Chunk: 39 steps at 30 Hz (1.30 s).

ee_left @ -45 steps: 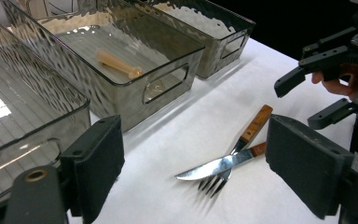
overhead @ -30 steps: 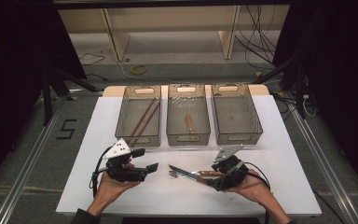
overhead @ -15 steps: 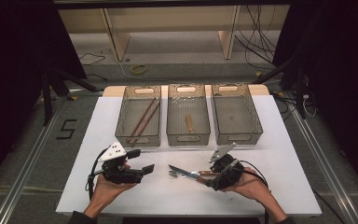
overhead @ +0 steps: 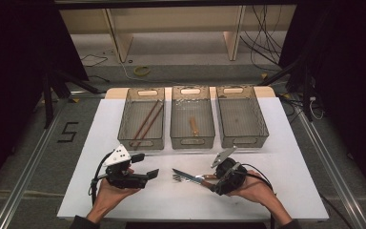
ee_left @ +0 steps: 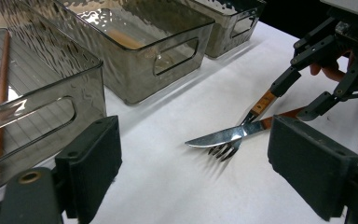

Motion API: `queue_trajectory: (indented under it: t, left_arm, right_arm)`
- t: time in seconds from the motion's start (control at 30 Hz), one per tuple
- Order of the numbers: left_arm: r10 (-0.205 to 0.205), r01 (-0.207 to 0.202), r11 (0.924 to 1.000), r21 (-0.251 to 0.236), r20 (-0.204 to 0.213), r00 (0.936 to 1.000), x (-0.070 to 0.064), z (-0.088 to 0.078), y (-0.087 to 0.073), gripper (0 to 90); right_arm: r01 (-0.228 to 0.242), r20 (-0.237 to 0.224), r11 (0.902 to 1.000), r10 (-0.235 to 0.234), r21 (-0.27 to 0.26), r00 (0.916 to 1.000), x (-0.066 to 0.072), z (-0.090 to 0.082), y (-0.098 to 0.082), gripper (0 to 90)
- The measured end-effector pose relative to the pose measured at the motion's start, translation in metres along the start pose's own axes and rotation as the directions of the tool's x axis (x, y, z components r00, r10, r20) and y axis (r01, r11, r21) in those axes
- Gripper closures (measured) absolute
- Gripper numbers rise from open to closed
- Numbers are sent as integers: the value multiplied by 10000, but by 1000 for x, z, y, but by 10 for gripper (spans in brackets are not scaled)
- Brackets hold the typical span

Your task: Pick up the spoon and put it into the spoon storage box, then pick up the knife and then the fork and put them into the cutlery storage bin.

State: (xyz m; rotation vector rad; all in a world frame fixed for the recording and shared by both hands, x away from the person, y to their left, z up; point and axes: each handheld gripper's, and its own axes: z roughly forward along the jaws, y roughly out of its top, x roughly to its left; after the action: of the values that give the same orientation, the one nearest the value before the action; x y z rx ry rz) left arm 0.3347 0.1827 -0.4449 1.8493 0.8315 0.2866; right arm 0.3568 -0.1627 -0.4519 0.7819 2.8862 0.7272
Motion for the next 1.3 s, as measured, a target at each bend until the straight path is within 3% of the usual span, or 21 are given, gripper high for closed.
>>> queue_trajectory:
  t: [0.4,0.83,1.23,1.3]
  left_arm:
    - [73,-75,9996,-290,-59,10000,-2,-6,-1,170]
    - [37,-37,9999,-145,-50,10000,-2,-4,-6,168]
    - [-9,9,9999,-147,-31,10000,-1,-4,-7,168]
    - [33,-33,9999,-119,-17,10000,-1,-3,-7,168]
  right_arm:
    - [101,-96,9991,-98,414,9999,0,6,4,489]
    - [248,-199,9972,-234,701,9995,-1,8,5,563]
    - [706,33,9926,-713,990,9975,4,15,6,633]
    - [601,47,9932,-609,995,9981,6,16,7,644]
